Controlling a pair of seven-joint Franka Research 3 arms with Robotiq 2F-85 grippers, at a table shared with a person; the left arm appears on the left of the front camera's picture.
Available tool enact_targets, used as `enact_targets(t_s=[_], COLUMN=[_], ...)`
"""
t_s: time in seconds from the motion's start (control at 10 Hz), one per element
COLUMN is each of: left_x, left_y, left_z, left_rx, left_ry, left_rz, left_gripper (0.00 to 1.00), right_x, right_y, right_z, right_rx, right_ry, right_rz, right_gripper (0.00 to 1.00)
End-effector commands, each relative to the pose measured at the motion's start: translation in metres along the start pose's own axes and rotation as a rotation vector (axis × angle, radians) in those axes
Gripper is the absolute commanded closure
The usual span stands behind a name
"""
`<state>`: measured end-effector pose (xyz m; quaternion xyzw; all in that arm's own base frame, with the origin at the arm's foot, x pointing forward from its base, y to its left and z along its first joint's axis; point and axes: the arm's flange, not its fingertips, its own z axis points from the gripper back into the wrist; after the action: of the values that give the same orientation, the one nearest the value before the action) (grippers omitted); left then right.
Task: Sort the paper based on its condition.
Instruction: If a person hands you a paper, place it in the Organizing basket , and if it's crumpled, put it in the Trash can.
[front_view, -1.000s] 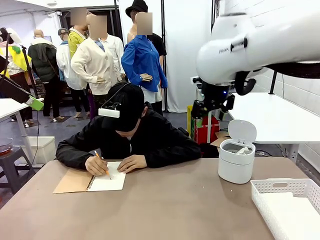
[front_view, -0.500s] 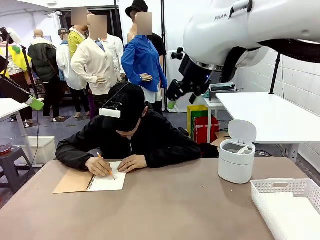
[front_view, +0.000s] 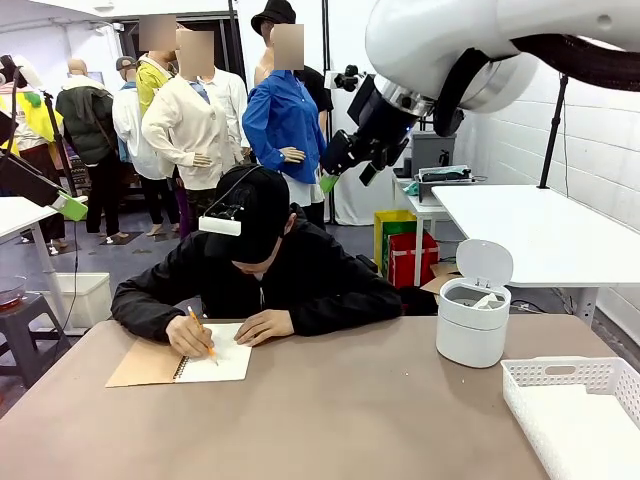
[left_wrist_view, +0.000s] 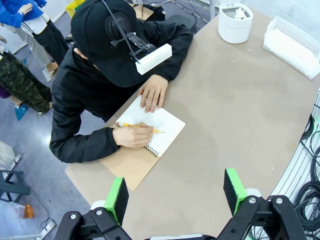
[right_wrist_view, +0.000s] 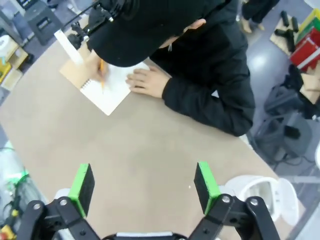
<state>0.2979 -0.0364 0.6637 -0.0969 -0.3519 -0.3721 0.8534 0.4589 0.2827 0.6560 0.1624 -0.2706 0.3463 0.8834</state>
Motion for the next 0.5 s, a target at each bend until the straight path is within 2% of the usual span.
enact_targets(t_s=[0.0,0.2,0.4], left_x=[-0.001,-0.001,-0.001], left_y=[0.001,0.001,0.001], left_z=[0.000,0.000,0.000], left_rx=[0.003,0.003,0.003], left_ry=[-0.005,-0.005,-0.005], left_rz=[0.003,0.003,0.003], left_gripper=[0.00,0.00,0.00], right_x=[0.013,0.013,0.001], right_y=[0.000,0.010,0.025], right_z=[0.007,0.010,0.016], right_rx=[0.041,0.061,0.050], right_ry=[0.059,0.070,0.037], right_rz=[0.008,0.025,0.066], right_gripper=[0.00,0.00,0.00])
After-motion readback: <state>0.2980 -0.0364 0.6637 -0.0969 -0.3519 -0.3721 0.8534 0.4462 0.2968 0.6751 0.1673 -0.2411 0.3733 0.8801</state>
